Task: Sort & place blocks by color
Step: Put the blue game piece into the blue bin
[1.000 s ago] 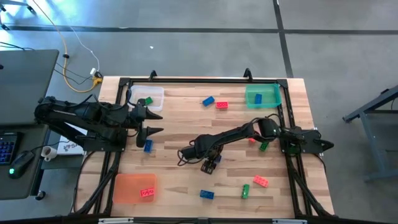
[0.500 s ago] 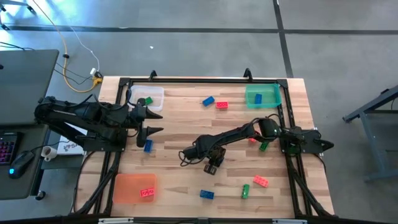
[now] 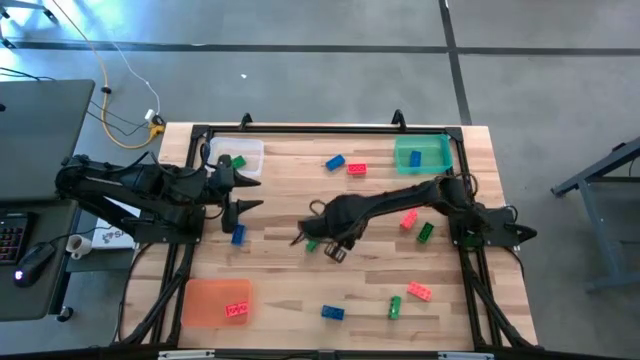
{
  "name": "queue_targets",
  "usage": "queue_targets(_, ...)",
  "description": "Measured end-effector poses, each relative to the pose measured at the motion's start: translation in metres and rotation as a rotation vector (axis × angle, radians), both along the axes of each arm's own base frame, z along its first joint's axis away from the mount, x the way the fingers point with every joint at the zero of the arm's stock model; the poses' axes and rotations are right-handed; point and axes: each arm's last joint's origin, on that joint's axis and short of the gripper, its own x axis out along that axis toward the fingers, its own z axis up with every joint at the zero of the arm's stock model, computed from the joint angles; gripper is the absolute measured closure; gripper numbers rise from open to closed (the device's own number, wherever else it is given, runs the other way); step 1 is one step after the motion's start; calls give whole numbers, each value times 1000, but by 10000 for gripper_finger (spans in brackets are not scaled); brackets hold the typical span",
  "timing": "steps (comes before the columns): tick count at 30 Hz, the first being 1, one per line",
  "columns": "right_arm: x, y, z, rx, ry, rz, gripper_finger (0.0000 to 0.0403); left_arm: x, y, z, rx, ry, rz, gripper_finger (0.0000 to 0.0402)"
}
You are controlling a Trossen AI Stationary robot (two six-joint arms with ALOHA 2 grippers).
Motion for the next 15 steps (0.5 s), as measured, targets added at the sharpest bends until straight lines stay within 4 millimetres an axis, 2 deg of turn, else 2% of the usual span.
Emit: queue_targets(15, -53, -79, 96, -342, -191, -155, 297, -1, 22, -1, 63, 27, 136, 171)
